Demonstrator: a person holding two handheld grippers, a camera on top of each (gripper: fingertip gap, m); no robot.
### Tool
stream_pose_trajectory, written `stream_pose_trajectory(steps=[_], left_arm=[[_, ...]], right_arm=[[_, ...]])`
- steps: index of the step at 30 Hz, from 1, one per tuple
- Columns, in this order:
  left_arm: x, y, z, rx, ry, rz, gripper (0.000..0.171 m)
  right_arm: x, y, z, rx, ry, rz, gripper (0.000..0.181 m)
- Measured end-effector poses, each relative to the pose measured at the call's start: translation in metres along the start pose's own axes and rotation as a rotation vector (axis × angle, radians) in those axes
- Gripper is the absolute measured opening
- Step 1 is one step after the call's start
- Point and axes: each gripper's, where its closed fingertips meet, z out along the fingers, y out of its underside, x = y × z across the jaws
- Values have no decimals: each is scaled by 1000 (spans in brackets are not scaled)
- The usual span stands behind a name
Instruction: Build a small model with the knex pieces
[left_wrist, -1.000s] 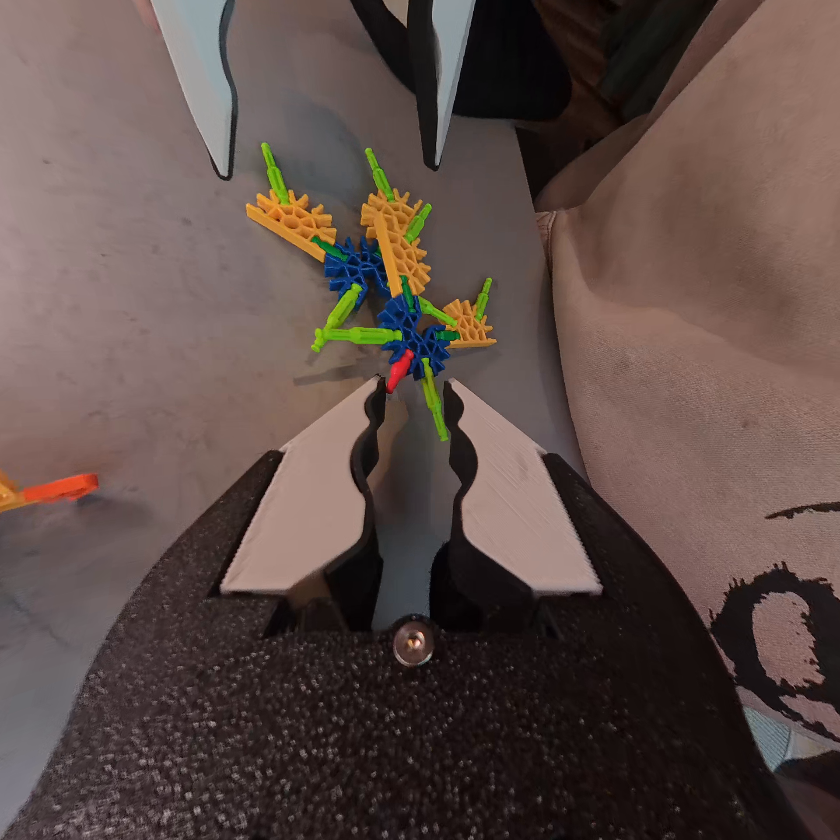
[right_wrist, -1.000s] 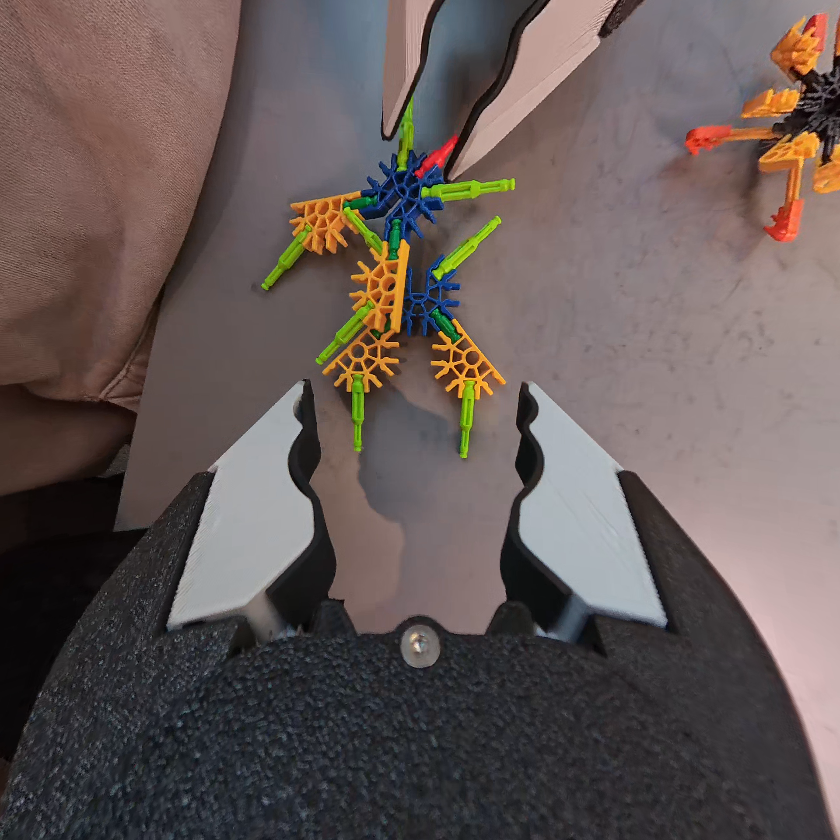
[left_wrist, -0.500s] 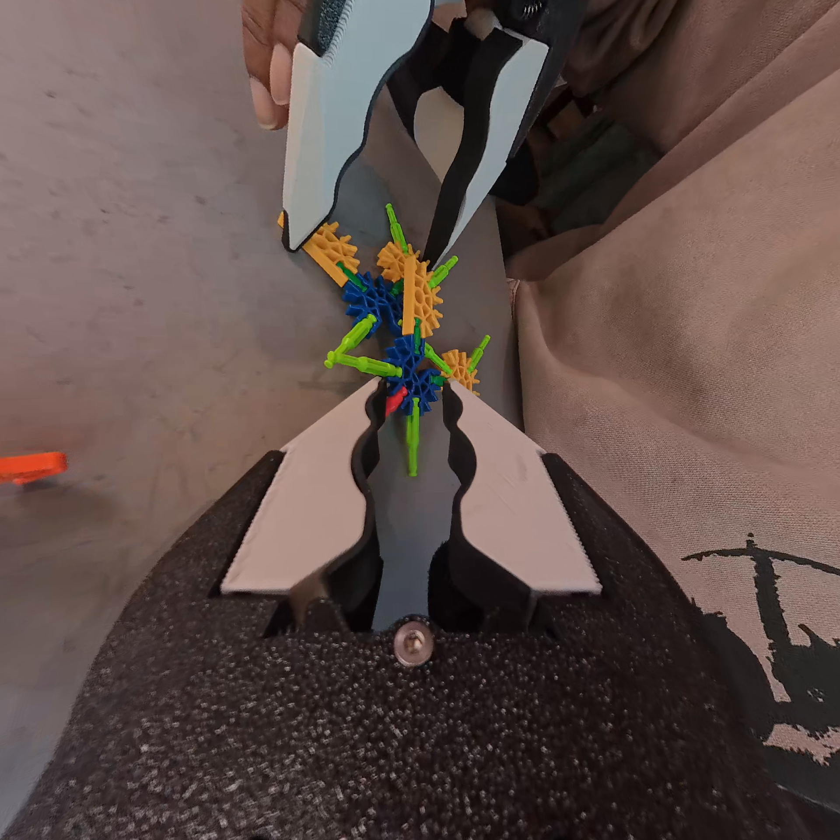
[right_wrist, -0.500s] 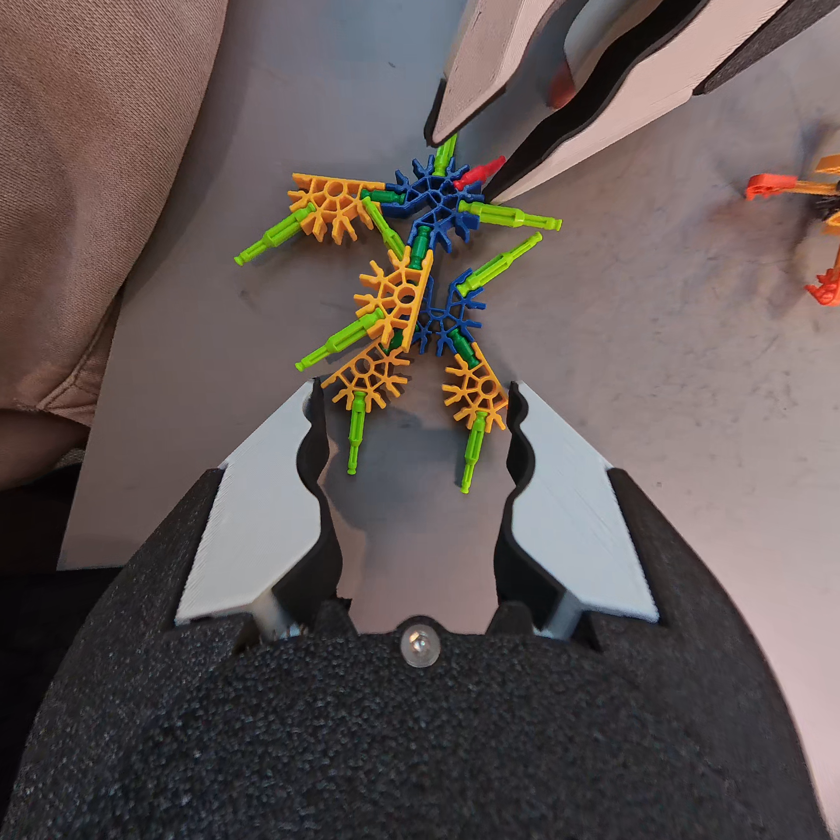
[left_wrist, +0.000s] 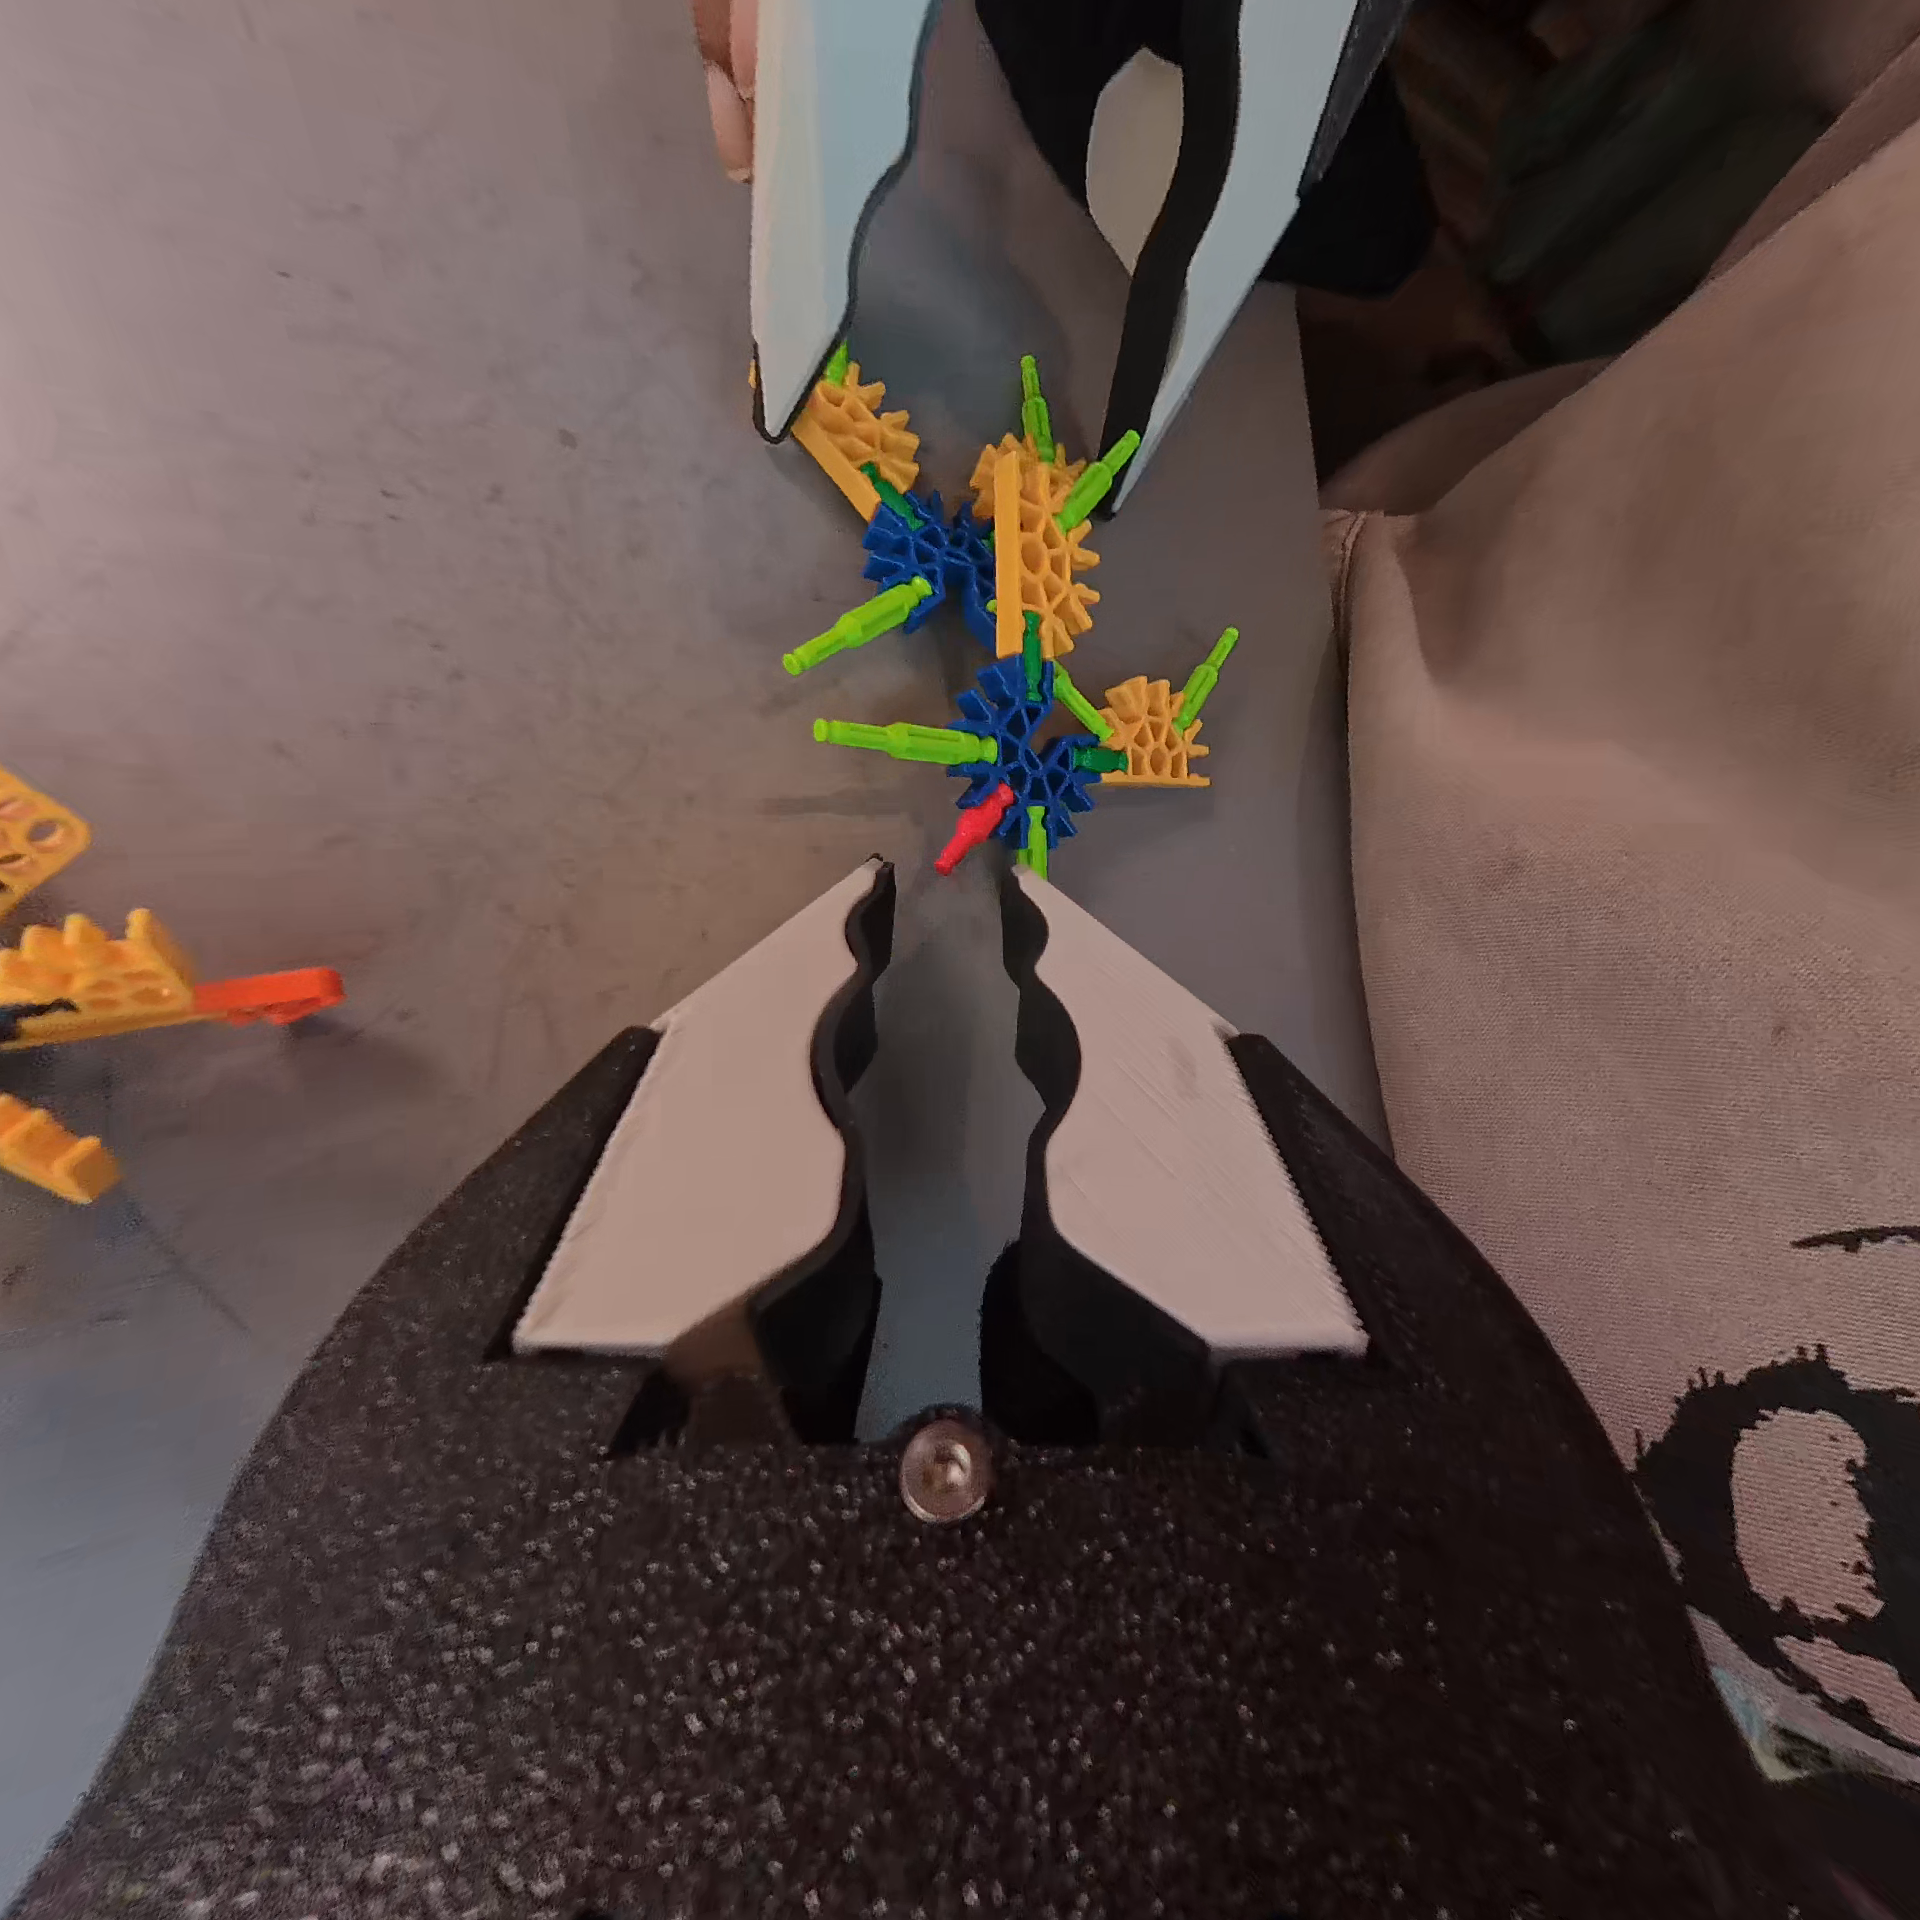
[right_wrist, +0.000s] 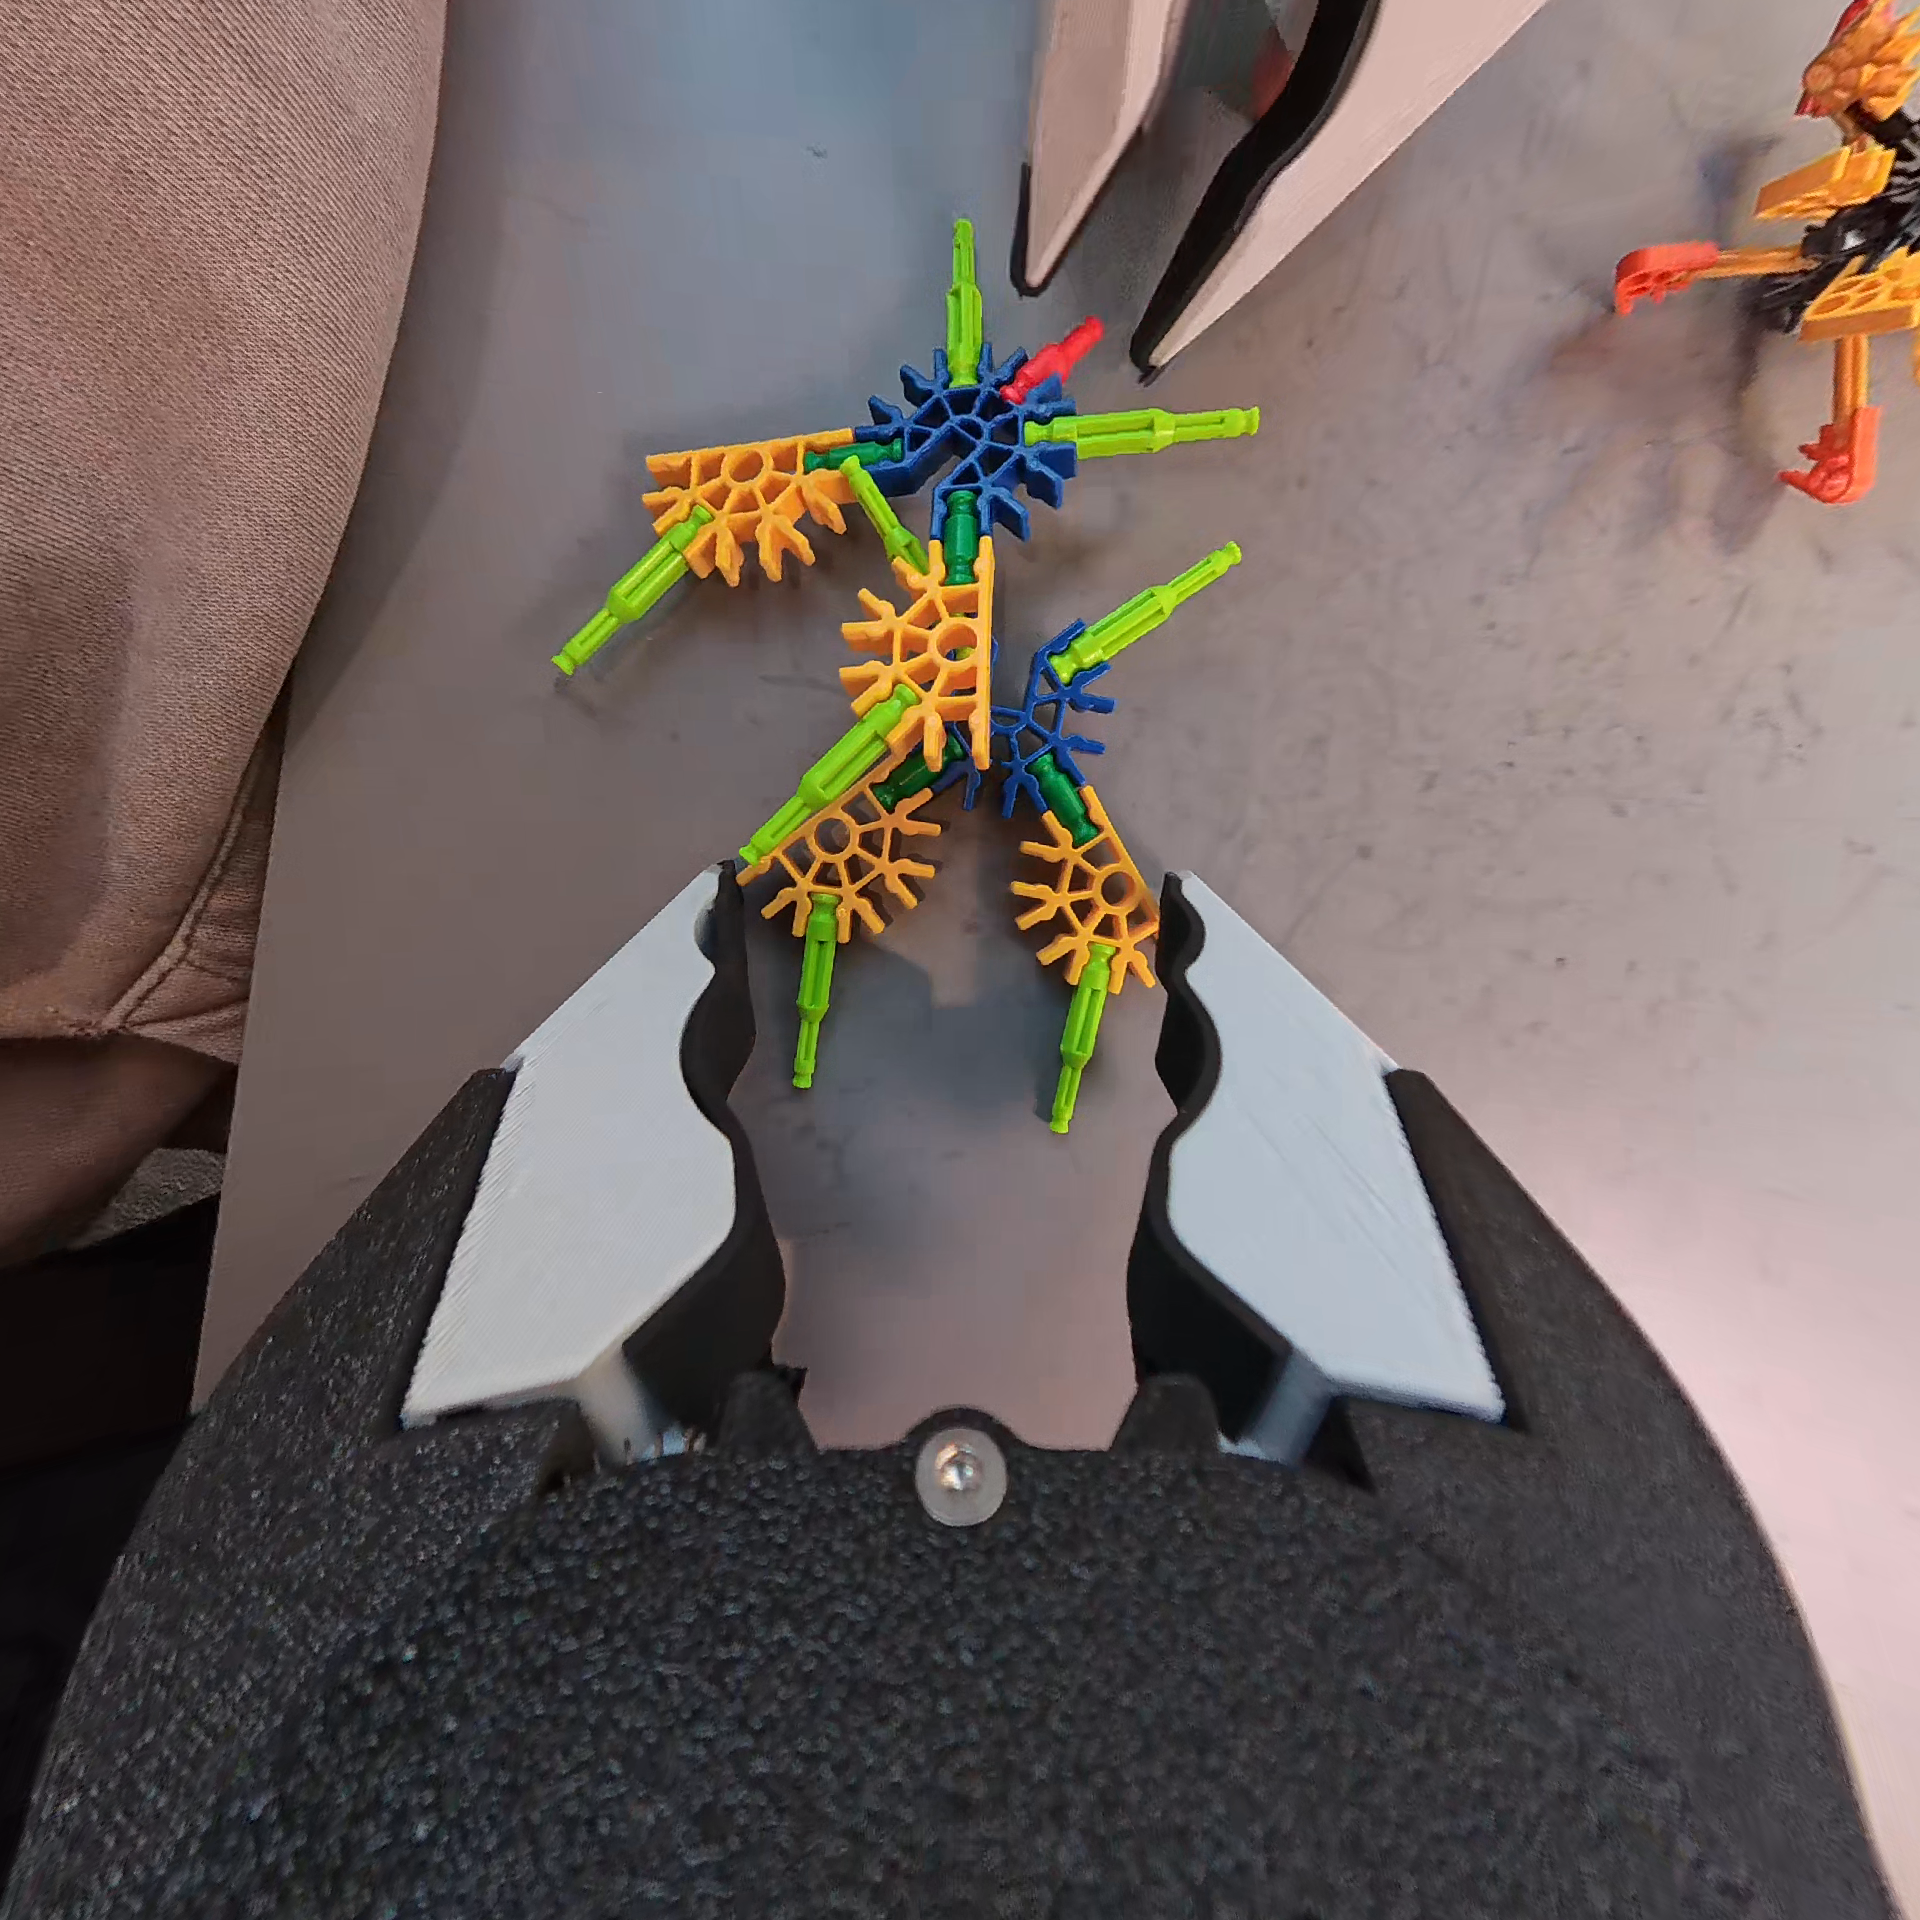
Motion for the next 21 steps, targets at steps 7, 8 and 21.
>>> stream_pose_trajectory(steps=[7, 8, 21], left_arm=[[7, -3, 10, 3, 15, 92, 7], [10, -4, 10, 11, 40, 91, 5], [-12, -42, -13, 182, -269, 319, 3]], right_arm=[[-2, -1, -1, 4, 4, -22, 77], [-2, -1, -1, 3, 3, -25, 77], [0, 6, -32, 230, -172, 360, 69]])
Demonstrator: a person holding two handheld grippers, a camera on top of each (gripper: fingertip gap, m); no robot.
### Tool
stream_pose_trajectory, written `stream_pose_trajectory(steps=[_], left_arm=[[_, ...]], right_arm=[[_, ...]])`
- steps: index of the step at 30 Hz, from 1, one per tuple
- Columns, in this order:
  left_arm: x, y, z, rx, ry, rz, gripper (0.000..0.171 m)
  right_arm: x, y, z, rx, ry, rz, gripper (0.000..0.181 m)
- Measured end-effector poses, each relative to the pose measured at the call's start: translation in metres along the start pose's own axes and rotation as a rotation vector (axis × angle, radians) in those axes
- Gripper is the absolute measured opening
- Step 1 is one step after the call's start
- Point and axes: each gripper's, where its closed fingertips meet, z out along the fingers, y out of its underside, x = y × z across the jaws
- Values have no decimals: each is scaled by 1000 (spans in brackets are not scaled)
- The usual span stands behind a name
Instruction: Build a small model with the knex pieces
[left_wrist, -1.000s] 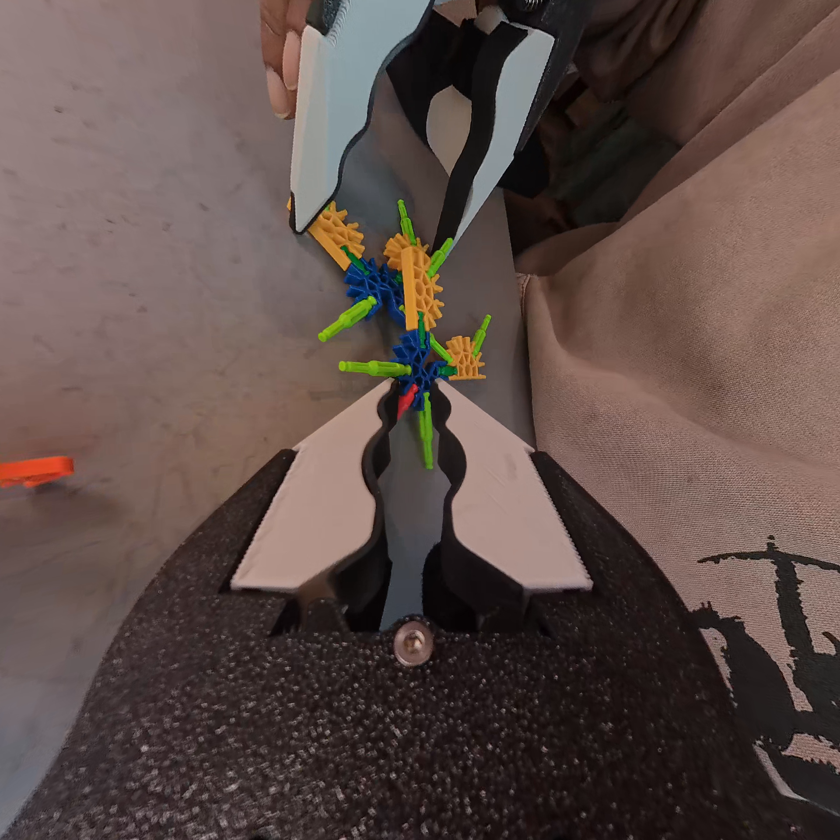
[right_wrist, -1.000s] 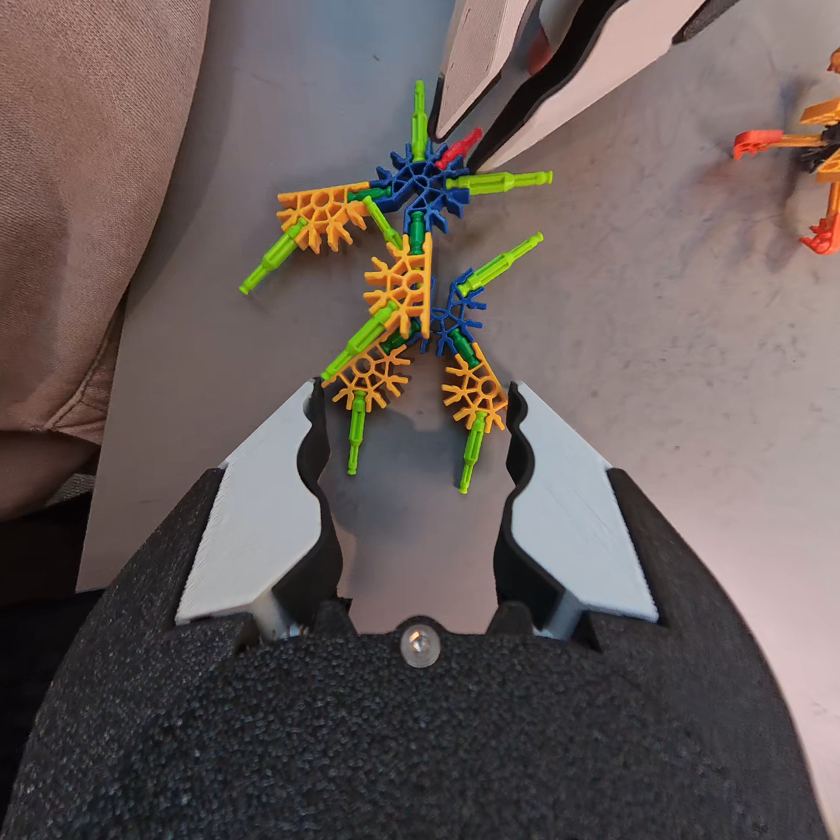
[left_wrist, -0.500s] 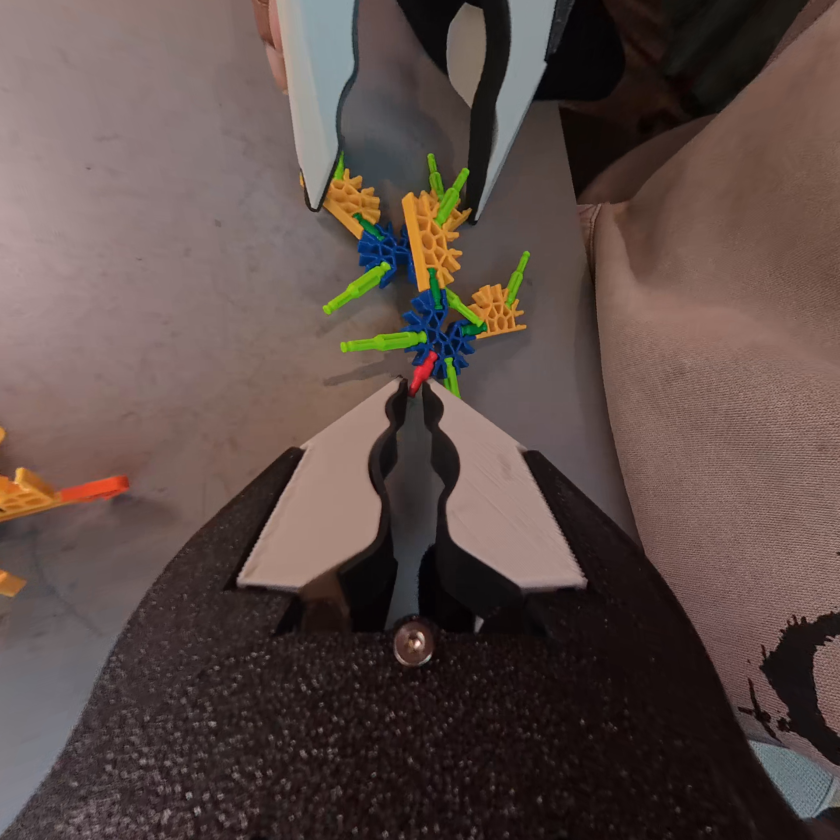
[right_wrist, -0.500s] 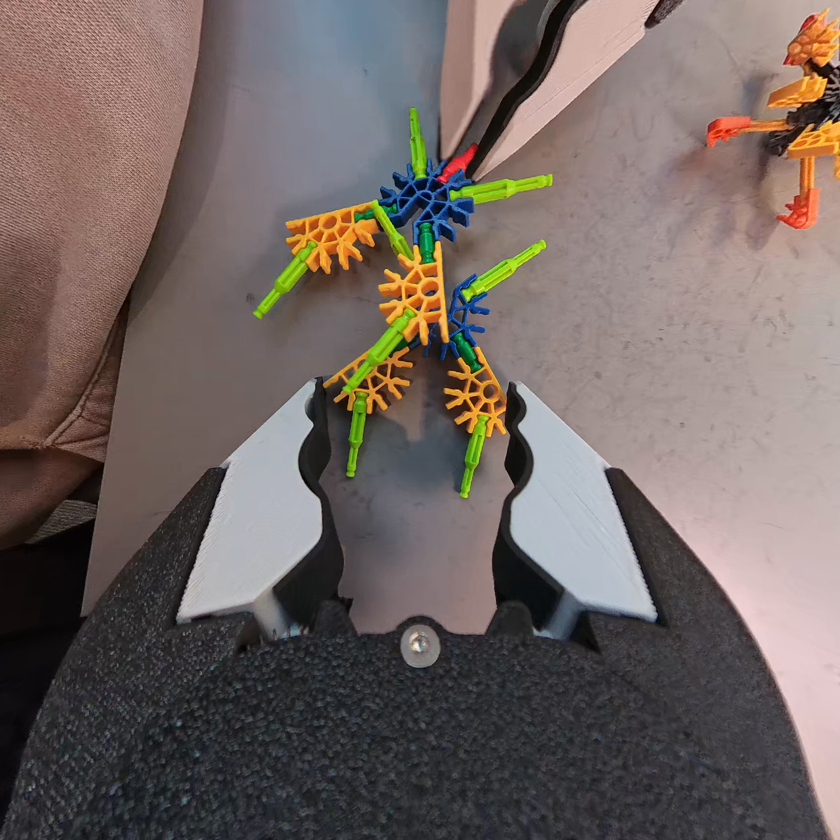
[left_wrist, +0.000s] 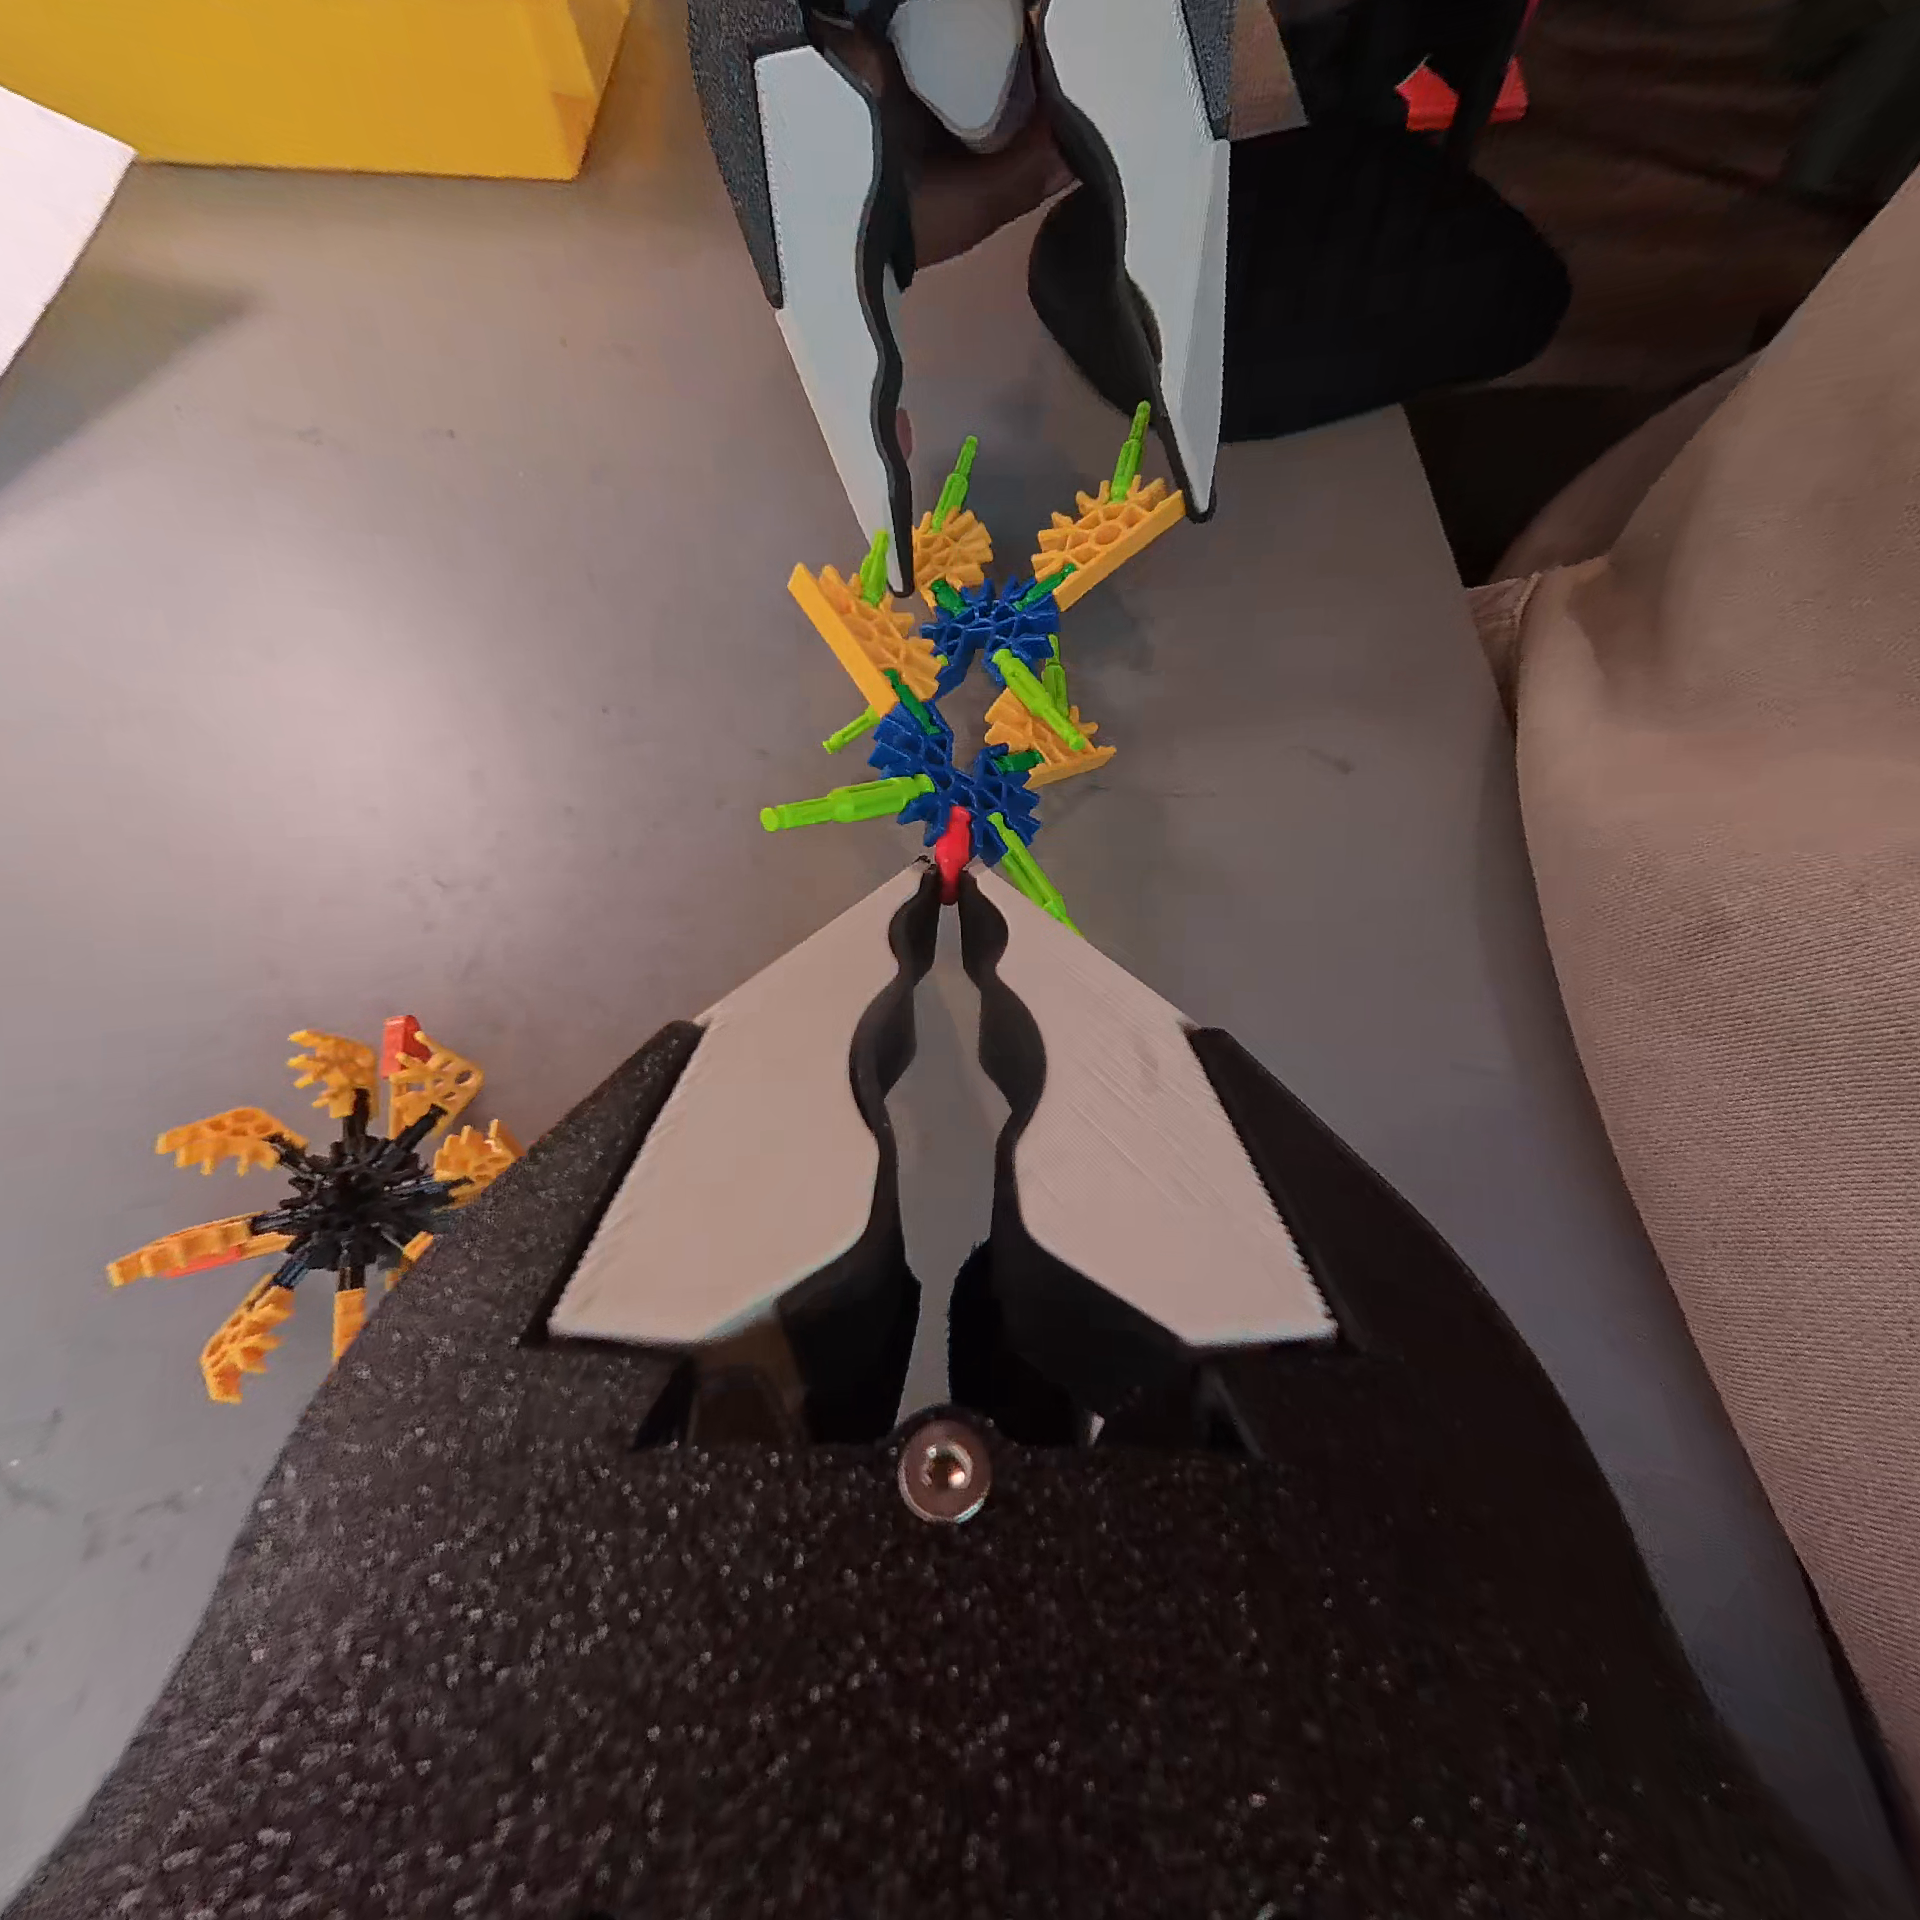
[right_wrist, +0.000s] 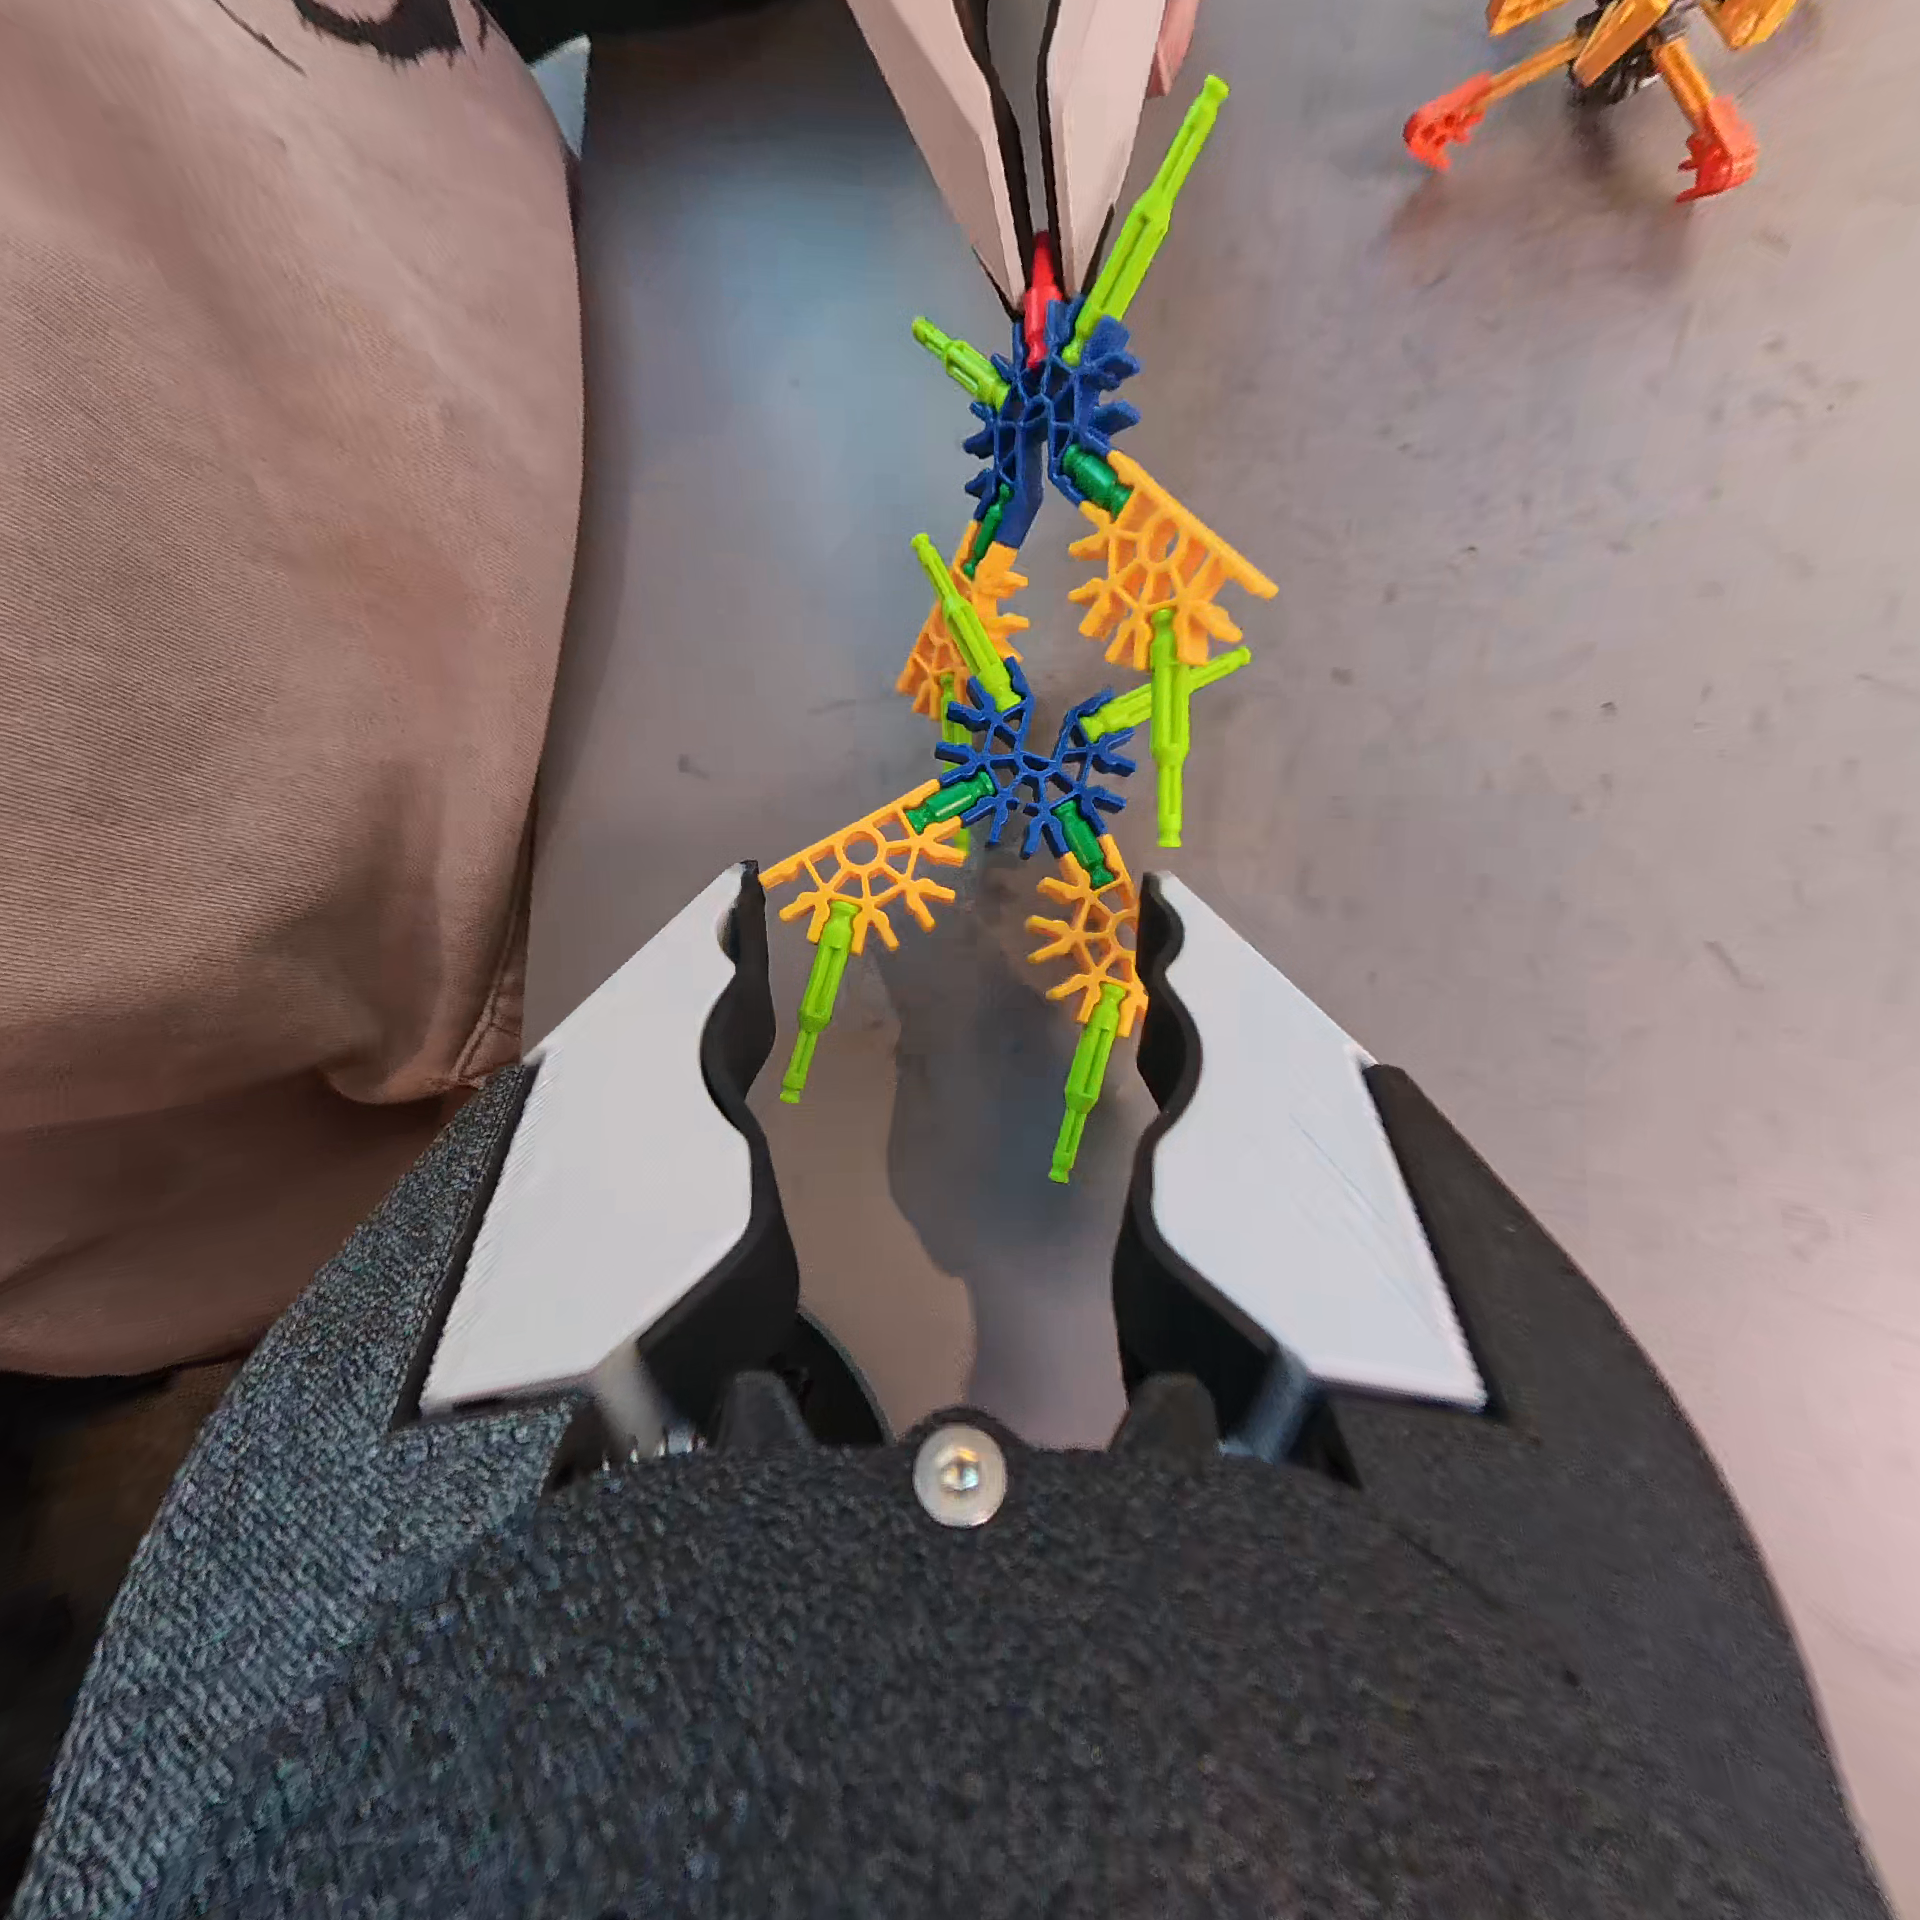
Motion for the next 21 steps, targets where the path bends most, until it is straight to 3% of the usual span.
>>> stream_pose_trajectory(steps=[2, 4, 11, 16, 18, 21], left_arm=[[0, -4, 0, 24, -20, 45, 3], [2, -8, 0, 49, -24, 77, 3], [-2, 8, 8, -22, -48, 92, 3], [-11, 7, 4, -13, -99, 103, 3], [-12, 1, 1, 12, -129, 143, 3], [-12, -10, -3, 57, -198, 266, 4]], right_arm=[[-4, -9, -3, 71, -32, 14, 46], [-4, -19, -4, 130, -40, 29, 41], [0, -6, 3, -5, 43, -78, 47], [9, 17, -11, -211, 220, -263, 70], [7, 14, -14, -202, 238, -280, 72], [9, -5, -20, -78, 235, -177, 73]])
